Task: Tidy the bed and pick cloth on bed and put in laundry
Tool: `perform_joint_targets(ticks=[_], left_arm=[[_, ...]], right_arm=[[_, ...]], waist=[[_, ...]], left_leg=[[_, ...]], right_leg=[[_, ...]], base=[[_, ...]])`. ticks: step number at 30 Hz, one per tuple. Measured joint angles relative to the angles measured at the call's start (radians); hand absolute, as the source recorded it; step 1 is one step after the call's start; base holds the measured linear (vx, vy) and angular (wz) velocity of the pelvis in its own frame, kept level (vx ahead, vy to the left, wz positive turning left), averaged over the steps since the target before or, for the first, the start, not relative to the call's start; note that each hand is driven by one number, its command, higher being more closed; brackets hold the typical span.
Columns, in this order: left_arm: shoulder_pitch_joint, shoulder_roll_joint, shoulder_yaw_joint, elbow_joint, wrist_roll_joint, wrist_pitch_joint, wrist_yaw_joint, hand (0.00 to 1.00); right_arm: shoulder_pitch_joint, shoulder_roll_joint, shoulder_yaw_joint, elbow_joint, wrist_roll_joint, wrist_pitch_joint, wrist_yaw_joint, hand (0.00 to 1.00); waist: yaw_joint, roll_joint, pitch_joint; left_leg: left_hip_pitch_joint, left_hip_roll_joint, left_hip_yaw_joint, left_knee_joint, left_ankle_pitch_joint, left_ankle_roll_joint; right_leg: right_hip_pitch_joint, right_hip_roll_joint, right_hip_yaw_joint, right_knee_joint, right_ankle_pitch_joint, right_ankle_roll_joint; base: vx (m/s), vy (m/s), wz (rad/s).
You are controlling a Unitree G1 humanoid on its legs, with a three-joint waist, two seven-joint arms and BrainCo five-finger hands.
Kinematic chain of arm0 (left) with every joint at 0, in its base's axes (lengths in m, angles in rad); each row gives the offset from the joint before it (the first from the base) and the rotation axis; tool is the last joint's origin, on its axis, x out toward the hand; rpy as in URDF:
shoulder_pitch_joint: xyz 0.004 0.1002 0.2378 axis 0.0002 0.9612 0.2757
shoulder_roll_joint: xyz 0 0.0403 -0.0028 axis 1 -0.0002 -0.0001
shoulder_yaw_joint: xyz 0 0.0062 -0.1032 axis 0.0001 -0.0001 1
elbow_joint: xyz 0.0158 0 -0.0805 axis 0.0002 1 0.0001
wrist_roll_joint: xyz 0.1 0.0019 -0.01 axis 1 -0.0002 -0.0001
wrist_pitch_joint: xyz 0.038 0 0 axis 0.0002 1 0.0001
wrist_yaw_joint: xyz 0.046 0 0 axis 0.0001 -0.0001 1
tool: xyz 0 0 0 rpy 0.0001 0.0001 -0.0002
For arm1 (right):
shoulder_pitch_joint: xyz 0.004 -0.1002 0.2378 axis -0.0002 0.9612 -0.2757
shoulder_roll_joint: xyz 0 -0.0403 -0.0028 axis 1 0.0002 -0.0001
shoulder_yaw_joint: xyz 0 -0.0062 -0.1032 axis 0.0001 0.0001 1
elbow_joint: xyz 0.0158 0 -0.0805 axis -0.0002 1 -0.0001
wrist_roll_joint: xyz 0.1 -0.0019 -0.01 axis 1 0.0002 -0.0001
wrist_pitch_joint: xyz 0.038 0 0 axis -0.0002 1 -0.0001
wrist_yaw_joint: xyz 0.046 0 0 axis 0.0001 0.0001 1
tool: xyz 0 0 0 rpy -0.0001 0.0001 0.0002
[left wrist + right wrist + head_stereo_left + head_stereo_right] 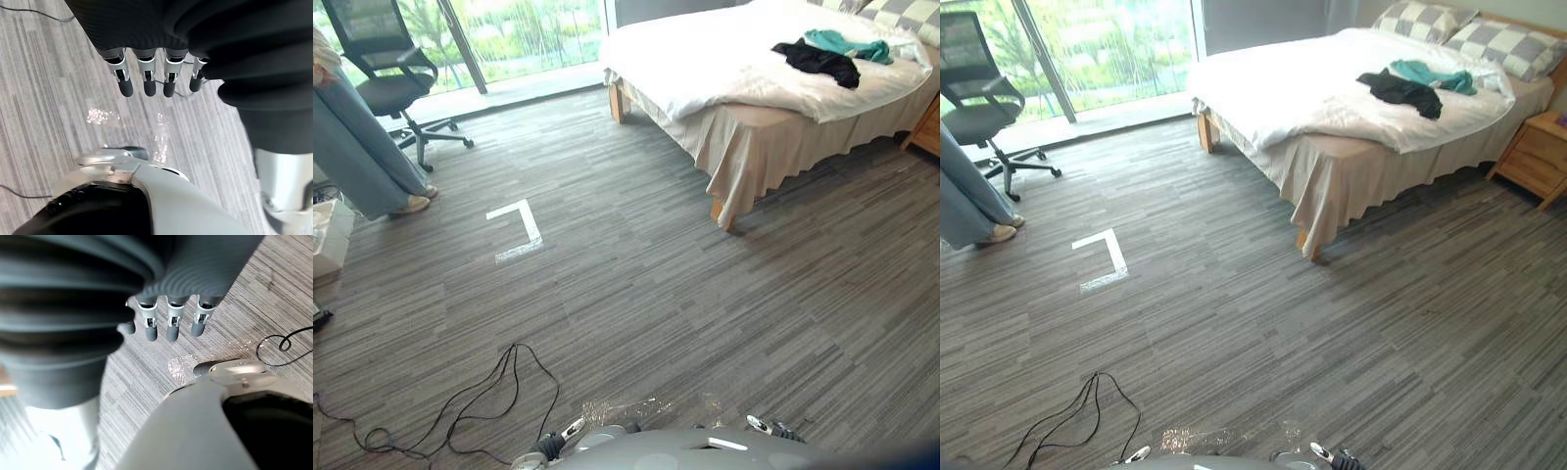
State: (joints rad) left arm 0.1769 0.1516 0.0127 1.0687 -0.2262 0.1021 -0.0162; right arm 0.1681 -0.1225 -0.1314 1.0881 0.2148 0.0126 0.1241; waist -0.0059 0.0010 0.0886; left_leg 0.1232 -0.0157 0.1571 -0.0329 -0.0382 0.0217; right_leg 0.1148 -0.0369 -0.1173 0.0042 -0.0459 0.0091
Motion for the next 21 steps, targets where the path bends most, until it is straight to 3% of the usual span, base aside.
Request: perform_joint_targets(ticks=[5, 11, 21], left_arm=[[-0.014, 0.01, 0.0, 0.014, 0.003, -0.001, -0.057, 0.0], [-0.023, 0.014, -0.001, 0.014, 0.015, 0.006, -0.073, 0.0], [-0.041, 0.022, -0.034, 0.014, 0.091, 0.021, -0.096, 0.0]], right_arm=[[-0.014, 0.011, -0.016, 0.0, 0.0, 0.004, 0.0, 0.0], [-0.026, 0.022, -0.039, 0.0, 0.0, 0.013, 0.0, 0.0], [-0.039, 0.026, -0.048, -0.002, 0.031, 0.012, 0.0, 0.0]], waist=[[0.0, -0.008, 0.004], [0.0, -0.014, 0.02], [-0.004, -0.019, 0.043]], left_leg=[[0.053, -0.003, 0.002, -0.055, 0.009, -0.003], [0.088, -0.003, 0.011, -0.063, 0.0, -0.022], [0.095, -0.003, 0.03, -0.066, -0.001, -0.023]], right_leg=[[0.04, 0.003, -0.007, -0.041, -0.001, 0.012], [0.069, 0.002, -0.01, -0.041, -0.01, 0.042], [0.061, 0.001, -0.006, -0.026, -0.018, 0.031]], base=[[0.07, 0.001, 0.0], [0.03, -0.005, -0.02], [-0.05, -0.018, -0.05]])
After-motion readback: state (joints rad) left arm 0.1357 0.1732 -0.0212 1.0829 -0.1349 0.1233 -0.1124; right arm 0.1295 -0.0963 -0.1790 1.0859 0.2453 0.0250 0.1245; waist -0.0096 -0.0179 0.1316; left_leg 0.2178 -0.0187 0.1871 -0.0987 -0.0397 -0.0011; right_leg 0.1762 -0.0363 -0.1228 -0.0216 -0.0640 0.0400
